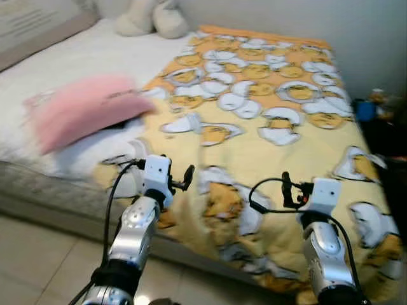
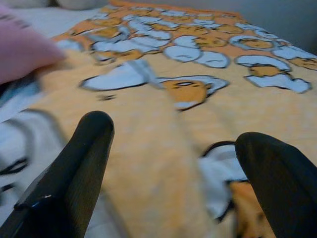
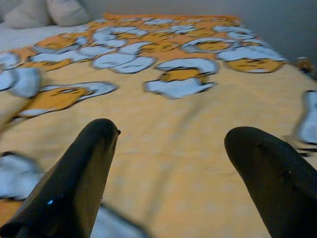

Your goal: Clean up the room

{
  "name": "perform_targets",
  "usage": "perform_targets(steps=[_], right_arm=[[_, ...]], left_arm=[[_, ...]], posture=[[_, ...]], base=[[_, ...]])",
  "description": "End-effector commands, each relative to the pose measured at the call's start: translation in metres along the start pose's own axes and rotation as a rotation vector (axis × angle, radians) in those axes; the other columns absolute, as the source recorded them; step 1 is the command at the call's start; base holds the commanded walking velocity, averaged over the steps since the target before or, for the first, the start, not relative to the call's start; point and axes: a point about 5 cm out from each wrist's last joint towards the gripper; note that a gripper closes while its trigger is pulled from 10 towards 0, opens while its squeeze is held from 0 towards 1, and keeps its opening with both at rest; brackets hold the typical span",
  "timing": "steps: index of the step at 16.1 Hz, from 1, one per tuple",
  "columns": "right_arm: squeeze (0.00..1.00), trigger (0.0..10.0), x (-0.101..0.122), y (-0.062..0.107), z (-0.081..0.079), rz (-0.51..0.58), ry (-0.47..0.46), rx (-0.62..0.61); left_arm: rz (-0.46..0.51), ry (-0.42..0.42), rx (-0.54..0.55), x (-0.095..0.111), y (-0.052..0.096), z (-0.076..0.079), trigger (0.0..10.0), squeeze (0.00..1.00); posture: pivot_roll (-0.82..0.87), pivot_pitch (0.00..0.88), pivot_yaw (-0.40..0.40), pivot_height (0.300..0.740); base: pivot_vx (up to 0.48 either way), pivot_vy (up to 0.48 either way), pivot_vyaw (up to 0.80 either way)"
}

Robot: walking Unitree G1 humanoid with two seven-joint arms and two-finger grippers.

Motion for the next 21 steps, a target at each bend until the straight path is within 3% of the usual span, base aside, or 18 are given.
perform_targets(steps=[1,7,11,14,15,16,18,21], right_arm=[[0.00,10.0,0.001,-0.001,-0.001,0.001,0.003,0.001],[0.00,10.0,-0.001,0.004,0.000,0.001,0.008,0.000],[0.00,10.0,-0.004,0.010,0.004,-0.004,0.008,-0.020],[0.00,10.0,0.003,0.012,0.006,0.045,-0.009,-0.043],[0.00,10.0,0.007,0.014,0.009,0.070,-0.009,-0.055],[0.00,10.0,0.009,0.023,0.015,0.090,-0.026,-0.083],[0.00,10.0,-0.002,0.035,0.014,0.054,-0.020,-0.075],[0.00,10.0,-0.007,0.037,0.008,0.032,-0.018,-0.060]], left_arm=[[-0.001,0.012,0.016,0.002,-0.002,-0.005,10.0,0.00],[-0.011,-0.005,-0.006,0.001,-0.004,-0.002,10.0,0.00],[0.012,-0.035,-0.014,0.001,-0.002,-0.001,10.0,0.00],[0.050,0.015,0.048,0.007,-0.002,-0.014,10.0,0.00],[0.054,0.045,0.071,0.006,0.003,-0.022,10.0,0.00],[0.064,0.024,0.024,0.003,0.016,-0.028,10.0,0.00],[0.045,0.005,-0.017,-0.002,0.021,-0.027,10.0,0.00],[0.082,0.000,-0.045,0.010,0.010,-0.016,10.0,0.00]], posture=[[-0.08,0.000,0.015,0.730],[-0.09,0.000,0.024,0.730],[-0.10,0.000,0.032,0.730],[-0.11,0.000,0.045,0.730],[-0.12,0.000,0.048,0.730],[-0.11,0.000,0.045,0.730],[-0.10,0.000,0.042,0.730],[-0.10,0.000,0.045,0.730]], base=[[0.000,0.472,0.00],[0.000,0.473,0.00],[0.000,0.000,0.00],[0.000,0.000,0.00],[0.000,0.000,0.00],[0.000,0.000,0.00],[0.000,0.000,0.00],[0.130,0.092,0.00]])
Point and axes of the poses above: a point about 5 cm out from each wrist's last joint towards the gripper, its own y axis pointing back from the gripper into the wrist, its own x axis along the axis of the wrist's last joint, z = x × y, and after that the axes turned 13 degrees about -y, right-handed
